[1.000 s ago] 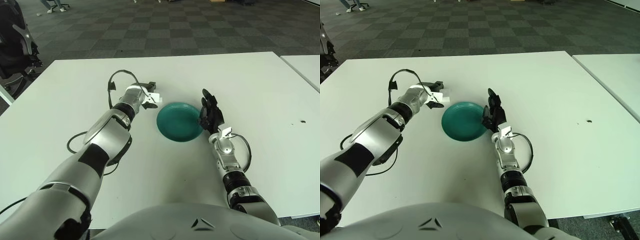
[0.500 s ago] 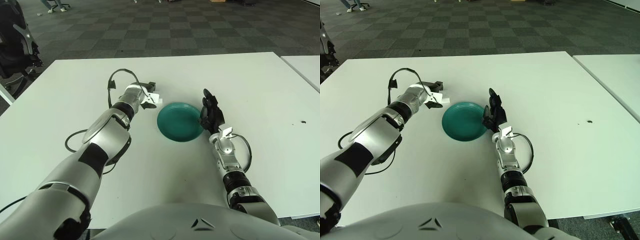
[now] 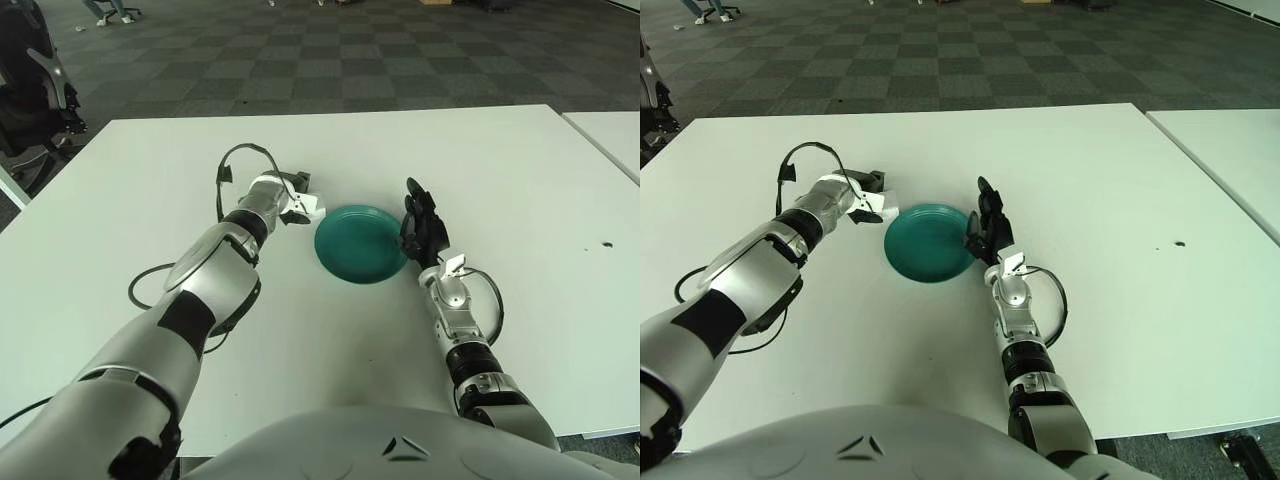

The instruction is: Put the charger into the plate.

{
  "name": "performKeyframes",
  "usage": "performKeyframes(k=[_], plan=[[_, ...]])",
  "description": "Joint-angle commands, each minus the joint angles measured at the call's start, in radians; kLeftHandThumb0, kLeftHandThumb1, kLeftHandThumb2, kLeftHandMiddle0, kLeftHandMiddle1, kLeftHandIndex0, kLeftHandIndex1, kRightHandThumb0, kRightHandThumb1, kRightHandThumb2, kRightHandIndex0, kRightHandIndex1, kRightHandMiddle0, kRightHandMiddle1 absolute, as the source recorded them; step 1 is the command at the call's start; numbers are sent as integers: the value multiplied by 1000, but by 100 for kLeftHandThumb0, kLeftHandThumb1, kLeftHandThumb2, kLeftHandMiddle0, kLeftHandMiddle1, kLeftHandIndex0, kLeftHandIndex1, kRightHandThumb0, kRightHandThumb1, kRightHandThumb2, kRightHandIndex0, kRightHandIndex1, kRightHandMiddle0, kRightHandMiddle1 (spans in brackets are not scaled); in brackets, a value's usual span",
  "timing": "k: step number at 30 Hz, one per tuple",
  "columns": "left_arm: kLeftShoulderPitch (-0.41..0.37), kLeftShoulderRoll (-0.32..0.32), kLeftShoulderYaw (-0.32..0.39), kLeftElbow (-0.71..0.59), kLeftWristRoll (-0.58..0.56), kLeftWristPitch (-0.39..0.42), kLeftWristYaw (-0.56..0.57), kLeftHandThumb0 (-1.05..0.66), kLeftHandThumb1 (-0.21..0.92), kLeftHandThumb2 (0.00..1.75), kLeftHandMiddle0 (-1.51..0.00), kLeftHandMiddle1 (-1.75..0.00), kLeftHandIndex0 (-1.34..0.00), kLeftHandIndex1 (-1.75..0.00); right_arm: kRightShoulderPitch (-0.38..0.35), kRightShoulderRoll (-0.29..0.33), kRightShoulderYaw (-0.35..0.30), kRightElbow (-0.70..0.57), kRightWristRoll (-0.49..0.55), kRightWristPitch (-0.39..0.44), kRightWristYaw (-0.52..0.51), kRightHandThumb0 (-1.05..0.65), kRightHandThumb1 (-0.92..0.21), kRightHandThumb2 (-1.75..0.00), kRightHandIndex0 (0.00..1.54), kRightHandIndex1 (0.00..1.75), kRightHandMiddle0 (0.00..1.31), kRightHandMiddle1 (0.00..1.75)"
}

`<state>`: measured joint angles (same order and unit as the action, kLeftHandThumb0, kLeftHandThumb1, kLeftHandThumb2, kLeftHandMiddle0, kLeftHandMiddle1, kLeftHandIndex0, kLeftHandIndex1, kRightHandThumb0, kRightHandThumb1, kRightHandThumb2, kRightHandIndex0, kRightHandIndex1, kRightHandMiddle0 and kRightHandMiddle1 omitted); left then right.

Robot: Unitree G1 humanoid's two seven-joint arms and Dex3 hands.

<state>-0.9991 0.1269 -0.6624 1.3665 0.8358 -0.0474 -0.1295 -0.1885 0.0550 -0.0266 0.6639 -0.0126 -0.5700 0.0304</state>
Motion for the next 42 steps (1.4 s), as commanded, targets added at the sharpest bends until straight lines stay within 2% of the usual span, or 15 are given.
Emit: performKeyframes(k=[1, 11, 14, 15, 16, 18, 22, 28, 33, 35, 37, 38, 42], plan=[[134, 0, -27, 49, 16, -3, -120, -95, 92, 61, -59, -148, -37, -161, 271, 61, -25, 170, 49, 12, 1, -83, -92, -96, 1, 0, 0, 16], [127, 9, -11, 45, -5, -13, -112, -94, 92, 59, -56, -156, -38, -167, 258, 57, -28, 176, 48, 43, 3, -84, -92, -95, 1, 0, 0, 15], [123, 11, -12, 44, -1, -13, -66, -94, 92, 59, -55, -159, -35, -170, 256, 59, -28, 180, 50, 39, 10, -84, -92, -95, 1, 1, 0, 15], [124, 8, -10, 42, 0, -9, -13, -97, 92, 61, -51, -164, -28, -170, 257, 63, -30, 178, 54, 43, 16, -84, -92, -95, 2, 1, 0, 16], [125, 6, -8, 41, 1, -7, 23, -98, 92, 62, -45, -152, -26, -167, 259, 65, -31, 176, 57, 46, 19, -83, -92, -95, 2, 1, 0, 17], [118, -11, -2, 37, -5, 3, 62, -100, 92, 64, -33, -112, -21, -156, 262, 68, -30, 174, 55, 46, 18, -82, -92, -95, 4, 1, 0, 20], [121, -15, 10, 37, -13, 11, 84, -101, 92, 65, -26, -81, -14, -145, 268, 67, -33, 166, 55, 46, 25, -80, -92, -95, 4, 1, 0, 23], [123, -35, 34, 39, -31, 37, 112, -101, 92, 65, -24, -61, -7, -128, 278, 64, -39, 153, 57, 46, 33, -79, -92, -94, 5, 1, 0, 27], [126, -50, 36, 41, -30, 53, 123, -100, 92, 65, -25, -57, -5, -123, 280, 63, -43, 149, 54, 54, 28, -79, -92, -94, 4, 0, 0, 26], [131, -59, 32, 43, -25, 62, 126, -98, 92, 64, -30, -64, -7, -126, 279, 63, -45, 149, 52, 56, 23, -79, -92, -94, 4, 0, 0, 26], [143, -68, 27, 45, -16, 68, 131, -96, 92, 61, -36, -80, -11, -133, 279, 62, -45, 149, 49, 59, 19, -79, -92, -95, 4, 0, 0, 26], [150, -72, 24, 47, -12, 71, 133, -94, 92, 58, -37, -99, -14, -140, 278, 62, -45, 149, 48, 60, 17, -80, -92, -95, 4, 0, 0, 27], [171, -83, 9, 50, 6, 76, 155, -89, 92, 46, -41, -151, -24, -158, 277, 61, -45, 148, 47, 74, 17, -80, -92, -96, 5, 0, 0, 28]])
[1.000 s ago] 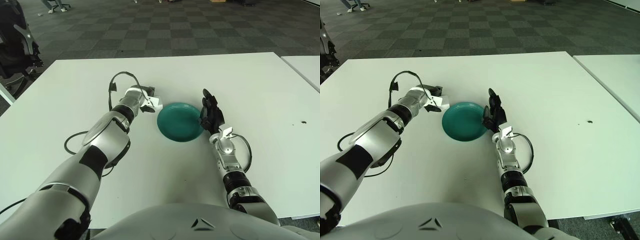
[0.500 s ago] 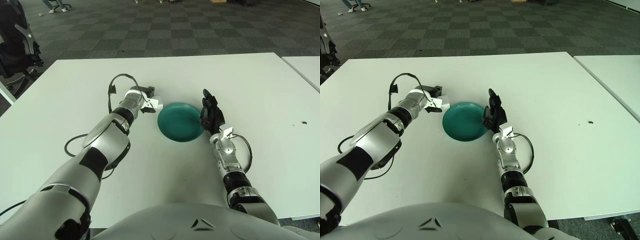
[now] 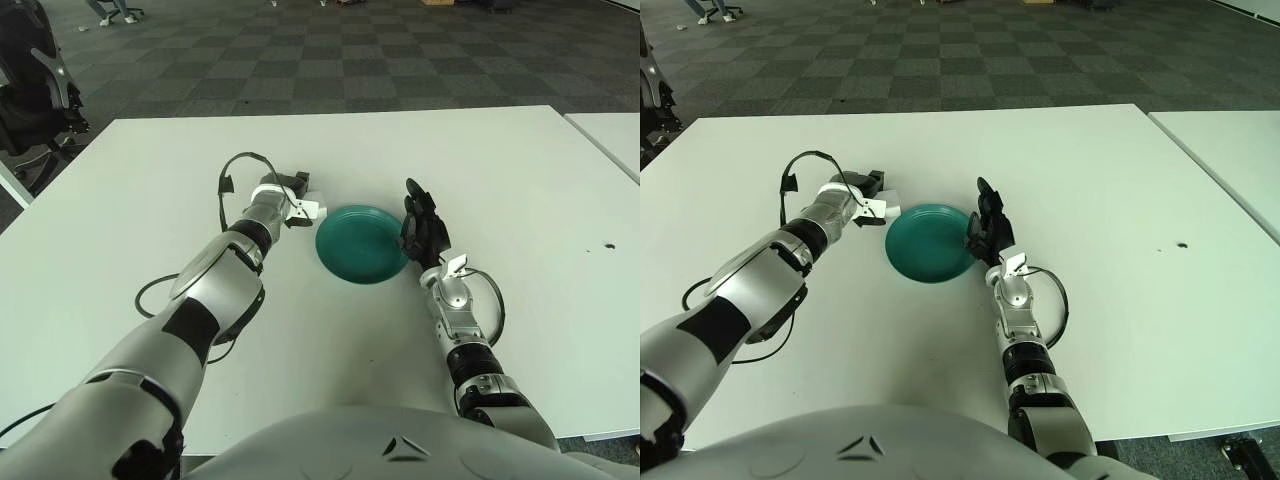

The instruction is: Put the charger into the plate.

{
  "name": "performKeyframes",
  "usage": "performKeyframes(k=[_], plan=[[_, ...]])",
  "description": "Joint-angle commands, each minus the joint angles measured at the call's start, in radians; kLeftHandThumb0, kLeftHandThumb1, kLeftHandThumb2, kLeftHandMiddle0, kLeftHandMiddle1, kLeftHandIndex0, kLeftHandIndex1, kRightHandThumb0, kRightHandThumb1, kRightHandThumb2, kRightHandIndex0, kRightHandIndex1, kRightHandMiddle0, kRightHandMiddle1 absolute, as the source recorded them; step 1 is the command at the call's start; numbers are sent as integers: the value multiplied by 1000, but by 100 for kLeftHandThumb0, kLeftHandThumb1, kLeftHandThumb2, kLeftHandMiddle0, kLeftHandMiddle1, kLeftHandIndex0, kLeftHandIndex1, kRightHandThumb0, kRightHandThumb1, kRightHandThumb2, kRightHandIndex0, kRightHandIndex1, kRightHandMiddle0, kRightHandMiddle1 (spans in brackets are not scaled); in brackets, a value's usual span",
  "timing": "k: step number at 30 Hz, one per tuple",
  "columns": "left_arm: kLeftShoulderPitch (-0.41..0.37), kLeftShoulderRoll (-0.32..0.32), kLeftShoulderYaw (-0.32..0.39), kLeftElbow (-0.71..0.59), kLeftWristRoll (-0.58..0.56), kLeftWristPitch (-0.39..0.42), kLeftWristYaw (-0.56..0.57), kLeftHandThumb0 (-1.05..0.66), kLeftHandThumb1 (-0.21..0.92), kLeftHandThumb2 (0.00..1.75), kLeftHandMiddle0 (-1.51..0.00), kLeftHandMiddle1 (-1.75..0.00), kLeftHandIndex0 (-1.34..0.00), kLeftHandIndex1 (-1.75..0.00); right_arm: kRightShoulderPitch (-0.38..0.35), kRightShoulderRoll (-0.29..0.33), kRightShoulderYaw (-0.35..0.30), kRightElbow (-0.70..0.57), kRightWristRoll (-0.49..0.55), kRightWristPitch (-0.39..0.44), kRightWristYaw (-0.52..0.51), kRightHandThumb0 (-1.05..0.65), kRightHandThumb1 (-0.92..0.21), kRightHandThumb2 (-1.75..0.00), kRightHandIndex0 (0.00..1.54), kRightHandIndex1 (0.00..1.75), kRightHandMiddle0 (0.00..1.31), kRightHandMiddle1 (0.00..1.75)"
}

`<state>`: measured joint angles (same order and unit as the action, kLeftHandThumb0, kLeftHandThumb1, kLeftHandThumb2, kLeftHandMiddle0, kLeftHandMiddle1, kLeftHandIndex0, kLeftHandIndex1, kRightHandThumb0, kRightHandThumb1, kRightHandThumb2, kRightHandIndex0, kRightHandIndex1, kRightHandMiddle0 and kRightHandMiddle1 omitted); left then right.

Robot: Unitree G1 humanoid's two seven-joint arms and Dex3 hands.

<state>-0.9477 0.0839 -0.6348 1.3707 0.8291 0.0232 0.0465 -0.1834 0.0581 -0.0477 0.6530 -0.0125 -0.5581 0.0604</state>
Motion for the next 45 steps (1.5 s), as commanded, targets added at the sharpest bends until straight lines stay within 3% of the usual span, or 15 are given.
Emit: performKeyframes(k=[1, 3, 6, 11, 13, 14, 18, 26, 35, 36, 39, 42, 45], plan=[[122, -43, -18, 46, 13, 8, -10, -88, 92, 45, -42, -156, -25, -160, 271, 58, -24, 158, 48, 67, -13, -80, -92, -96, 5, 0, 0, 28], [122, -46, -14, 44, 11, 12, 10, -82, 92, 35, -50, -167, -33, -168, 271, 59, -25, 156, 51, 76, -9, -80, -92, -97, 5, 0, 0, 29], [129, -49, -7, 41, 5, 14, 44, -56, 65, 75, -64, -172, -48, -163, 270, 60, -26, 153, 56, 88, -3, -80, -92, -97, 5, 1, 0, 30], [147, -71, 6, 39, -6, 23, 115, -46, 47, 106, -79, -174, -53, -169, 268, 62, -28, 148, 59, 100, -3, -80, -92, -97, 6, 1, 0, 31], [148, -73, 12, 38, -12, 25, 132, -46, 44, 113, -76, -174, -54, -172, 268, 64, -31, 144, 60, 103, -7, -80, -92, -97, 6, 1, 0, 32], [149, -74, 17, 38, -16, 26, 142, -29, 39, 120, -67, -173, -53, -173, 267, 66, -34, 141, 61, 103, -12, -80, -92, -98, 7, 1, 0, 33], [151, -76, 28, 38, -26, 24, 164, -7, 42, 118, -48, -172, -45, -174, 267, 70, -43, 136, 65, 100, -21, -80, -92, -98, 8, 1, 0, 34], [160, -73, 53, 37, -53, 16, 202, -1, 48, 112, -39, -171, -39, -175, 268, 73, -57, 131, 69, 102, -17, -78, -92, -98, 10, 1, 0, 36], [168, -97, 222, 26, -206, 1, 276, 0, 46, 115, -40, -172, -41, -175, 266, 78, -69, 131, 69, 115, -10, -75, -92, -96, 13, 2, 0, 43], [157, -101, 261, 22, -244, -2, 285, -19, 37, 125, -45, -137, -51, -175, 263, 78, -69, 134, 66, 123, -10, -75, -92, -96, 13, 2, 0, 44], [142, -105, 324, 16, -302, -11, 302, -41, 25, 140, -63, -71, -65, -175, 258, 76, -67, 142, 60, 136, -10, -74, -92, -96, 14, 2, 0, 47], [135, -98, 356, 15, -327, -22, 307, -49, 21, 145, -73, -46, -69, -175, 252, 72, -63, 152, 48, 141, -17, -74, -92, -97, 15, 2, 0, 48], [112, -83, 383, 12, -346, -28, 305, -51, 20, 146, -79, -39, -71, -175, 246, 65, -56, 161, 31, 141, -29, -73, -92, -98, 16, 2, 0, 50]])
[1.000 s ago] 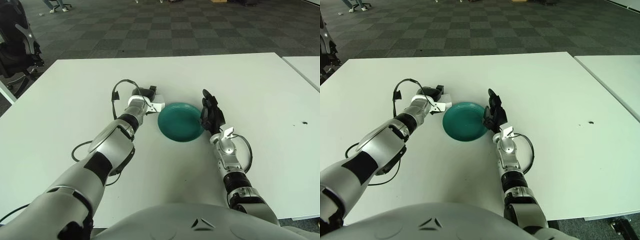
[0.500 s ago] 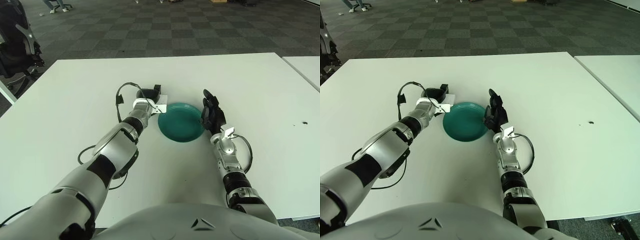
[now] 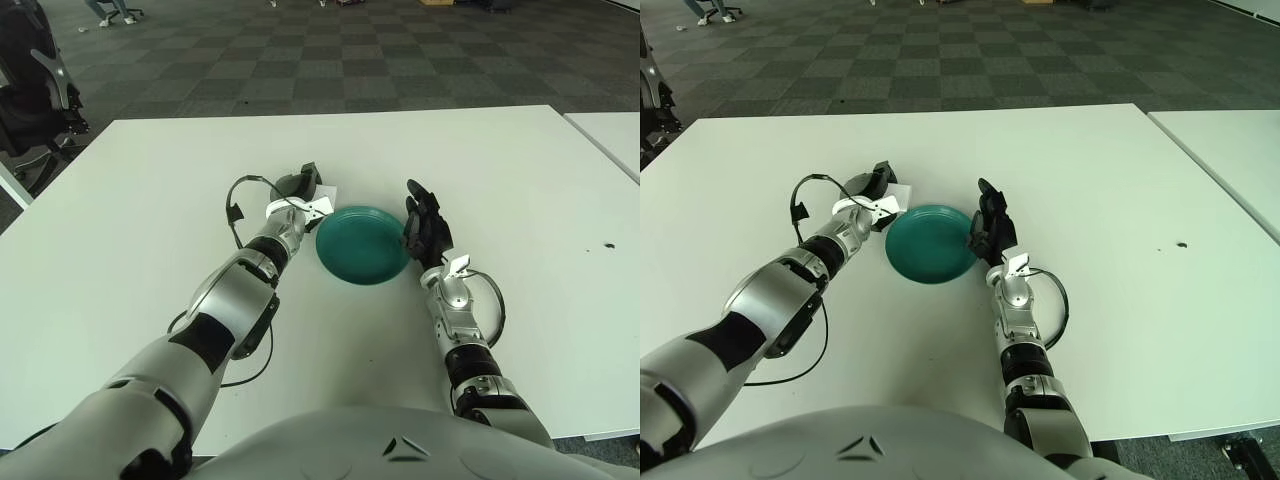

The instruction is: Put the charger into the plate.

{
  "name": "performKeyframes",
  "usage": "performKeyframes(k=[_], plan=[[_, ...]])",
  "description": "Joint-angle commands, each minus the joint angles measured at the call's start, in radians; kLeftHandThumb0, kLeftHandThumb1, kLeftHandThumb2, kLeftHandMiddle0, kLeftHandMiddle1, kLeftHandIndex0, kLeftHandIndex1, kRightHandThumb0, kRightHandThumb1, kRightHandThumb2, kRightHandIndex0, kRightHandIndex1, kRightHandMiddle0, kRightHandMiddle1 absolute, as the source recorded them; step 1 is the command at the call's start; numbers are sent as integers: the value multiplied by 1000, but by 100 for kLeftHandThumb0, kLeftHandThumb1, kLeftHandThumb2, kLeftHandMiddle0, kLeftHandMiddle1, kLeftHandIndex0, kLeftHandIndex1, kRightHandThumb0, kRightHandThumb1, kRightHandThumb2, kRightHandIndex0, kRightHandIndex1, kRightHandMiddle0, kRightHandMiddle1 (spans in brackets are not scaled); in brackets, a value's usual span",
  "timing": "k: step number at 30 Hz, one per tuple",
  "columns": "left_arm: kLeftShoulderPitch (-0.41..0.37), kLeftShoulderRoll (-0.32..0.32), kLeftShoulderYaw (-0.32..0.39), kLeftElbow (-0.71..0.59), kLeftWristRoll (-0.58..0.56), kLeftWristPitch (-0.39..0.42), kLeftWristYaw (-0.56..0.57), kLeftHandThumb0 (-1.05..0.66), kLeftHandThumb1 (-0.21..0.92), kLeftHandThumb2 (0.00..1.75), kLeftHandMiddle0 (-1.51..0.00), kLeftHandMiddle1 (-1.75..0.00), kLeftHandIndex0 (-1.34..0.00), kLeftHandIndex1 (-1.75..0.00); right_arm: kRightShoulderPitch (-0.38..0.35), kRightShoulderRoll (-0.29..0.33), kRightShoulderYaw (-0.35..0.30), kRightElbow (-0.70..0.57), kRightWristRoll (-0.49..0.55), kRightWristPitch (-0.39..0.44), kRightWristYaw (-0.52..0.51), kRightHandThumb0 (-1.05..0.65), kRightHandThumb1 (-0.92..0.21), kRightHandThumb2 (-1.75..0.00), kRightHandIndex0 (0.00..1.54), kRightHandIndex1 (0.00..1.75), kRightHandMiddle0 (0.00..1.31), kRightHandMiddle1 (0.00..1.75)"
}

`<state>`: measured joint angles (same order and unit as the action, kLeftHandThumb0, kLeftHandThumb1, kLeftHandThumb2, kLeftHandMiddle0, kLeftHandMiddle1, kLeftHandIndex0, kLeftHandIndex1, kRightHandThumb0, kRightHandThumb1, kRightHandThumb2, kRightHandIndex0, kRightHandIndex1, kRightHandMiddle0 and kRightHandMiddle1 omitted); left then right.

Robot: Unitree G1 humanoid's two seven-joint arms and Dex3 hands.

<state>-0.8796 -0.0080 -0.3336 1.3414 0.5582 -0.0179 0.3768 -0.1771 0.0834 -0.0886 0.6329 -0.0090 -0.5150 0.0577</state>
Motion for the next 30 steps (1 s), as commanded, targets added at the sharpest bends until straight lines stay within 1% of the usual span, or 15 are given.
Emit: performKeyframes(k=[1, 3, 4, 5, 6, 7, 10, 11, 12, 13, 16, 23, 30], plan=[[38, 10, 87, 41, -78, 12, -22, -52, 19, 146, -80, -38, -71, -175, 237, 38, -13, 181, 23, 98, -30, -73, -92, -98, 16, 2, 0, 50], [32, 12, 92, 40, -79, 11, -17, -52, 21, 145, -83, -49, -70, -175, 235, 36, -11, 179, 19, 98, -36, -73, -92, -99, 16, 2, 0, 51], [30, 13, 94, 40, -78, 10, -16, -41, 20, 146, -78, -74, -68, -175, 234, 36, -10, 178, 18, 97, -37, -73, -92, -99, 17, 2, 0, 50], [26, 15, 93, 40, -76, 10, -16, -27, 17, 149, -73, -110, -67, -175, 235, 36, -10, 175, 19, 96, -37, -73, -92, -99, 17, 2, 0, 50], [22, 17, 93, 40, -74, 10, -16, -17, 5, 158, -79, -133, -78, -161, 236, 36, -9, 174, 19, 95, -36, -73, -92, -99, 17, 1, 0, 49], [18, 19, 92, 39, -72, 9, -16, -11, -3, 164, -83, -148, -86, -153, 236, 36, -9, 173, 21, 93, -35, -73, -92, -100, 16, 1, 0, 48], [11, 21, 92, 38, -66, 6, -14, -5, -13, 170, -89, -166, -97, -137, 238, 36, -8, 171, 24, 91, -32, -73, -92, -100, 16, 1, 0, 47], [2, 25, 88, 35, -60, 1, -7, -14, -5, 163, -95, -168, -90, -145, 239, 38, -9, 170, 27, 93, -32, -73, -92, -100, 16, 1, 0, 47], [-5, 27, 85, 33, -56, -3, -3, -26, 8, 151, -105, -170, -80, -156, 239, 40, -10, 170, 29, 94, -32, -73, -92, -100, 16, 1, 0, 47], [-11, 30, 83, 30, -53, -8, 2, -34, 17, 144, -111, -172, -73, -162, 240, 41, -11, 170, 30, 95, -31, -73, -92, -100, 16, 1, 0, 47], [-17, 32, 82, 28, -51, -16, 10, -43, 28, 134, -119, -174, -65, -171, 240, 43, -12, 173, 33, 96, -30, -73, -92, -100, 16, 1, 0, 47], [-21, 32, 79, 22, -48, -35, 43, -46, 37, 125, -122, -175, -58, -174, 232, 46, -21, 195, 43, 95, -26, -72, -92, -100, 16, 0, 0, 50], [-31, 35, 73, 18, -40, -49, 71, -46, 38, 123, -122, -175, -57, -175, 230, 44, -18, 193, 34, 108, -36, -74, -92, -100, 14, 0, 0, 48]])
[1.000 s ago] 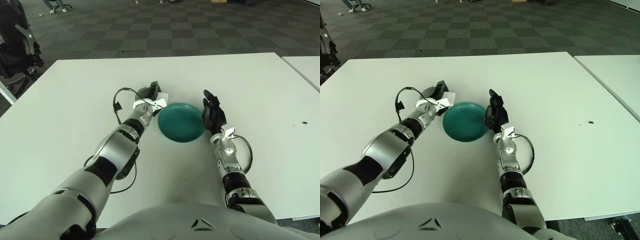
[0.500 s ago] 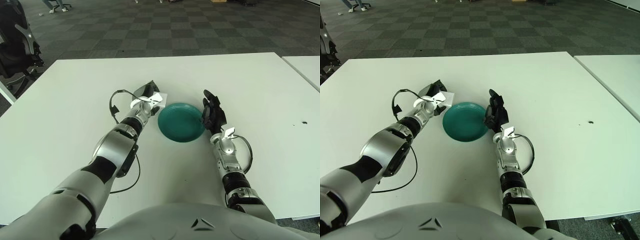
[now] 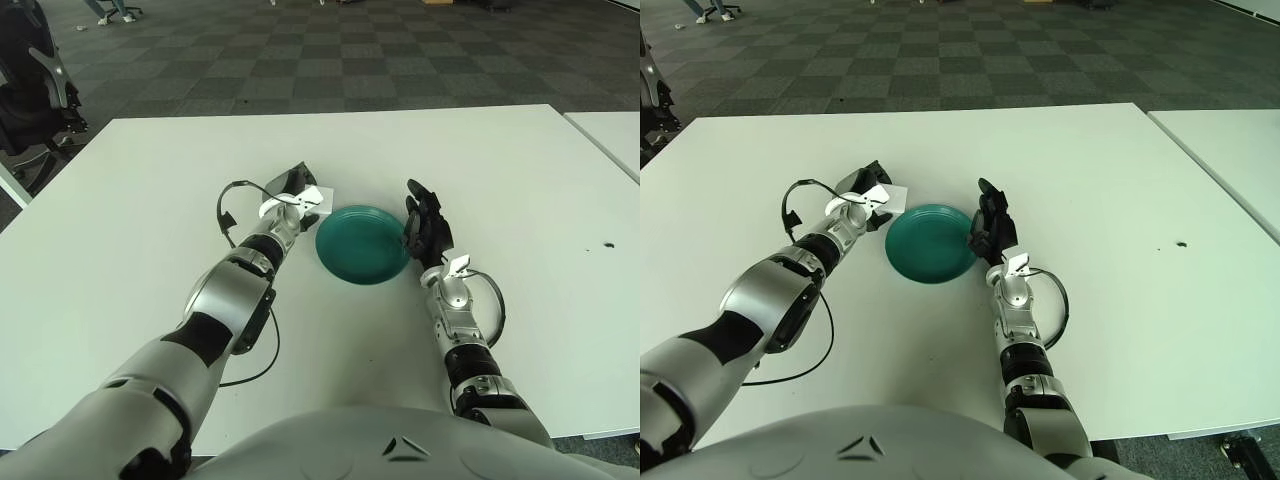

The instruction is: Put the charger into the plate.

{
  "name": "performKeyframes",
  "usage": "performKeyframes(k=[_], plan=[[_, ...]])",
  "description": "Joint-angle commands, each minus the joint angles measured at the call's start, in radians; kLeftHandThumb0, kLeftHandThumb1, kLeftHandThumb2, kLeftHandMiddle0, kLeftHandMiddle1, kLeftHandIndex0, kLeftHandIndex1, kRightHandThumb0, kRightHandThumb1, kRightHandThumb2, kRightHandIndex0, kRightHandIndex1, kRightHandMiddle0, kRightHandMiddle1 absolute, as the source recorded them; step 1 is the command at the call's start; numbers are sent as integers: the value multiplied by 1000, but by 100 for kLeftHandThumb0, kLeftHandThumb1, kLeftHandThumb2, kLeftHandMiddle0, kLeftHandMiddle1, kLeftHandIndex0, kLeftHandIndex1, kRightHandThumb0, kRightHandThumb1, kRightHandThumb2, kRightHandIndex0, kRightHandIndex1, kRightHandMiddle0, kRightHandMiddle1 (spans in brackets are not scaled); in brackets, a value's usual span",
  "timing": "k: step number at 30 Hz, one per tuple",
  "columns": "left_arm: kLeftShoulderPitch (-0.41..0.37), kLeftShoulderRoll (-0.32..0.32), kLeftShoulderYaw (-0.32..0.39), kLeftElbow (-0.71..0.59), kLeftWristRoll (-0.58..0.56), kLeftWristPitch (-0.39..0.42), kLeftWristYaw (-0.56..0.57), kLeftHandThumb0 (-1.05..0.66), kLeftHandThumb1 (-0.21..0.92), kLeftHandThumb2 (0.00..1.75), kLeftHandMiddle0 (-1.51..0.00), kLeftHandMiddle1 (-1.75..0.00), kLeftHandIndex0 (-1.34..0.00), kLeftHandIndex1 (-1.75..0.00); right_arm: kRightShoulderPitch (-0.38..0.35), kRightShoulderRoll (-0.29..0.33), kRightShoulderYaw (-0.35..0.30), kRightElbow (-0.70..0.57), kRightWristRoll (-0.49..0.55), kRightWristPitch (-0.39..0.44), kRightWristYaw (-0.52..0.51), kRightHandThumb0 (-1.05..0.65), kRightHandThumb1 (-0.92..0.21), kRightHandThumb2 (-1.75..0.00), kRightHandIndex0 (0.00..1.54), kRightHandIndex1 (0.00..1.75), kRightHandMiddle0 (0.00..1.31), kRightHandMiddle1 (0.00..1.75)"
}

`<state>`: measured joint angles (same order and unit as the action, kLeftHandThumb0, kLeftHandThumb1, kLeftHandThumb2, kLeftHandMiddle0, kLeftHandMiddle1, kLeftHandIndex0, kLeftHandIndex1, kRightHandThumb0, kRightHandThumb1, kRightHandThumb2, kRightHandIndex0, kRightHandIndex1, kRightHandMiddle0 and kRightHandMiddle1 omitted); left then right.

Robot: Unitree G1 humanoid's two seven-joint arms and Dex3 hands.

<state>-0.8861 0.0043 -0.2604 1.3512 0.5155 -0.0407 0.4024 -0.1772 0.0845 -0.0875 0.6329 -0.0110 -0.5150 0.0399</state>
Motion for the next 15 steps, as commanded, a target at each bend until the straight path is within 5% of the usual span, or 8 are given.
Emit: performKeyframes(k=[1, 15], plan=[[-26, 24, -2, 8, 4, -29, 50, -46, 38, 123, -121, -175, -57, -175, 230, 43, -18, 193, 34, 111, -21, -75, -92, -100, 14, 0, 0, 47], [-48, 25, -22, -19, 20, -94, 129, -47, 38, 124, -115, -175, -57, -175, 234, 48, -1, 161, 17, 133, -52, -79, -92, -97, 10, 0, 0, 38]])
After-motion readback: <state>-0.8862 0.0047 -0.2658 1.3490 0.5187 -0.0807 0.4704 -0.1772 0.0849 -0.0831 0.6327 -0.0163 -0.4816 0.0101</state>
